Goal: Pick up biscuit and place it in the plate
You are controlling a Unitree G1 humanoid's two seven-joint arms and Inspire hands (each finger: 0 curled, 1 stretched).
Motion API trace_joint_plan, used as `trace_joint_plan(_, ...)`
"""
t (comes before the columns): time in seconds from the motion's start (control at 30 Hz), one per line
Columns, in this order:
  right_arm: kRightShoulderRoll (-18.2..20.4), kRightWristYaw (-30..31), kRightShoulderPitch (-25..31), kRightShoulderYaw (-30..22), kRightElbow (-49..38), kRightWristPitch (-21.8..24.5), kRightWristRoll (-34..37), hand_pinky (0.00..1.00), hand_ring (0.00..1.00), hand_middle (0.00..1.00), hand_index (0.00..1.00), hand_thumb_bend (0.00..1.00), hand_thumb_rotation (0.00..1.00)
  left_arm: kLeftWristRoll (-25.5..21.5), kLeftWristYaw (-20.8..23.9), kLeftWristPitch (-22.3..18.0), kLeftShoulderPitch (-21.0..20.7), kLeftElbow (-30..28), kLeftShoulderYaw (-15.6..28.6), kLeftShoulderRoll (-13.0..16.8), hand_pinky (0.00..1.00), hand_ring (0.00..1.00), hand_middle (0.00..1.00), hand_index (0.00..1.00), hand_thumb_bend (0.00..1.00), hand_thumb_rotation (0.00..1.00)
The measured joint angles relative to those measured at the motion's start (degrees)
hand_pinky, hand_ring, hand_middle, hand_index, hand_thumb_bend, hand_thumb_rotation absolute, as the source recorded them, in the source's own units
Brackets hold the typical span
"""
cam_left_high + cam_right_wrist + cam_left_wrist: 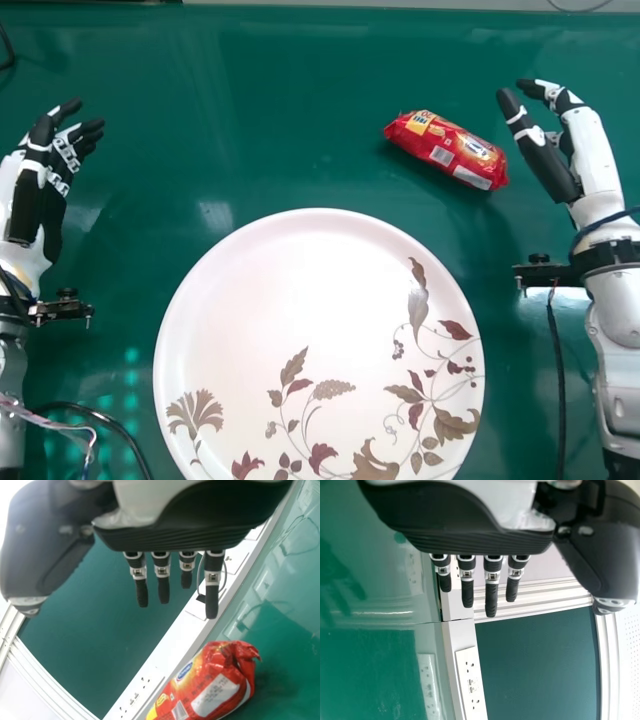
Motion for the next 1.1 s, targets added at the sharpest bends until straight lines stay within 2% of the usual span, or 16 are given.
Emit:
trace_joint_plan(0.3,0.7,-0.5,0.0,0.0,-0.5,0.2,-0.1,0.71,0.86,0.92,0.89,0.94,0.63,0.0,0.0,-0.1,-0.8,0.5,0.0,0.0,1.0,0.92,0.86,0.94,0.83,0.8)
trace_joint_plan(0.47,0.7,-0.8,-0.2,0.6,-0.5,0.5,-1.4,0.71,0.88,0.93,0.9,0.99,0.66,0.0,0.1,-0.1,-1.4,0.6,0.1,0.1,1.0,0.91,0.85,0.93,0.81,0.8)
trace_joint_plan(0.5,0.3,-0.6,-0.4,1.1,-0.5,0.8,-2.4,0.76,0.91,0.95,0.92,1.0,0.67,0.0,0.2,0.0,-1.4,0.6,0.1,0.1,1.0,0.92,0.86,0.94,0.81,0.8)
trace_joint_plan(0.53,-0.6,0.0,-0.6,1.7,-0.4,1.0,-3.7,0.82,0.94,0.96,0.94,1.0,0.68,0.0,0.2,0.0,-1.4,0.6,0.1,0.1,1.0,0.91,0.86,0.94,0.8,0.8)
trace_joint_plan(0.57,-2.0,0.6,-1.0,2.4,-0.2,0.9,-5.0,0.83,0.95,0.97,0.94,1.0,0.68,0.0,0.2,0.0,-1.5,0.6,0.2,0.1,1.0,0.91,0.86,0.93,0.79,0.8)
trace_joint_plan(0.63,-5.7,2.2,-2.2,3.4,1.1,-0.1,-7.5,0.84,0.95,0.97,0.95,1.0,0.68,0.0,0.2,0.0,-1.7,0.7,0.2,0.3,1.0,0.92,0.86,0.94,0.76,0.81)
trace_joint_plan(0.73,-9.9,5.4,-5.2,4.7,3.4,-0.6,-9.4,0.83,0.93,0.97,0.94,1.0,0.66,0.0,0.0,-0.1,-1.8,1.1,0.3,0.7,1.0,0.93,0.87,0.95,0.79,0.81)
trace_joint_plan(0.83,-12.2,8.6,-8.0,6.4,5.6,-0.2,-10.6,0.76,0.9,0.97,0.93,1.0,0.69,0.0,-0.3,-0.2,-1.9,1.7,0.3,0.9,1.0,0.93,0.87,0.95,0.79,0.81)
trace_joint_plan(1.1,-15.3,14.2,-13.1,8.8,11.8,-1.0,-11.3,0.72,0.89,0.95,0.91,1.0,0.68,0.0,-0.4,-0.5,-2.1,2.4,0.3,1.2,1.0,0.93,0.87,0.95,0.81,0.81)
